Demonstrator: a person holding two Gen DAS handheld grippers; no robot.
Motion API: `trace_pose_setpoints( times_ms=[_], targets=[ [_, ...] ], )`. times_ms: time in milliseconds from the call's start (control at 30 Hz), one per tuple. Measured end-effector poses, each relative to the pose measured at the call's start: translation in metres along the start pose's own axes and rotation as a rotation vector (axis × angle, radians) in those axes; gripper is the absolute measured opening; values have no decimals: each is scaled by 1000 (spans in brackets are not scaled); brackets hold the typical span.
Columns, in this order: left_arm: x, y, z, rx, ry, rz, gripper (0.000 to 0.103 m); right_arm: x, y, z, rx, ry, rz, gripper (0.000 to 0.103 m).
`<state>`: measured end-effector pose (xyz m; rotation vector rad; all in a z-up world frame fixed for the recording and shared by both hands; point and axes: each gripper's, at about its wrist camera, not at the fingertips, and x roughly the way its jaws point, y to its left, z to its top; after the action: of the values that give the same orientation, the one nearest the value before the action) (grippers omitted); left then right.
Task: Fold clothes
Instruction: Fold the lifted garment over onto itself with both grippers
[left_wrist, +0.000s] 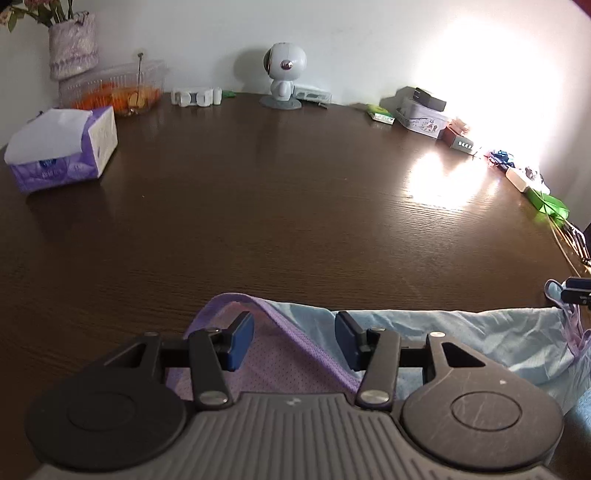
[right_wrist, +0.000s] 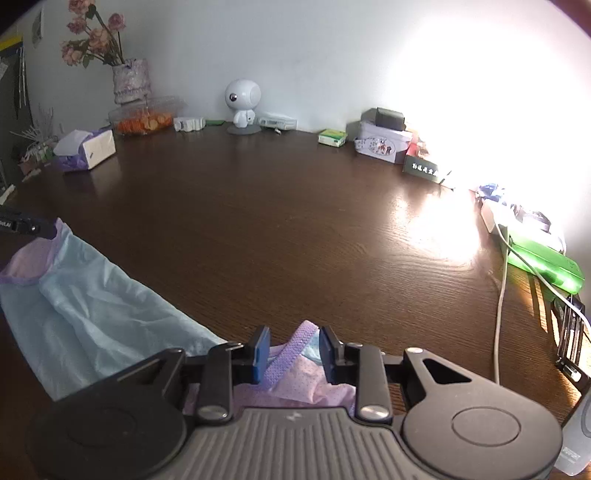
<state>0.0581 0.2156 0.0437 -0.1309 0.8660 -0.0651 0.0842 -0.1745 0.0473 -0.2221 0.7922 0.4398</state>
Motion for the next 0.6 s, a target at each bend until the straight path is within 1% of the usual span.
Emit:
trace_pose_setpoints(
  times_ms=[100,133,167,200,233,333,400,467,500,600],
  targets=[
    [9,0,-4,-37,-3,-5,31,22,1,0,25,45,-86,27],
    [12,1,-6,-53,-3,-2,15,22,-4,-2,62,40,-79,22],
    [13,3,-8,-76,-8,-2,9,22,-9,-4,98,35,-71,3],
    [12,4,-10,-96,-19,0,7,21,-13,-6,133,28,-64,3],
    [10,5,-12,-106,-27,3,3,12,-14,-10,139,-13,-75,2],
    [0,6,-20,-142,-70,29,3,-22,-13,-23,153,-147,-103,2],
    [-7,6,-25,-167,-92,40,3,-53,-7,-38,169,-243,-117,2],
    [-9,4,-28,-176,-101,53,2,-77,-3,-60,210,-304,-125,2],
    [-9,3,-30,-180,-101,58,2,-84,-3,-72,236,-315,-122,2],
    [-8,5,-33,-209,-85,54,2,-85,-5,-105,310,-287,-148,2]
  ],
)
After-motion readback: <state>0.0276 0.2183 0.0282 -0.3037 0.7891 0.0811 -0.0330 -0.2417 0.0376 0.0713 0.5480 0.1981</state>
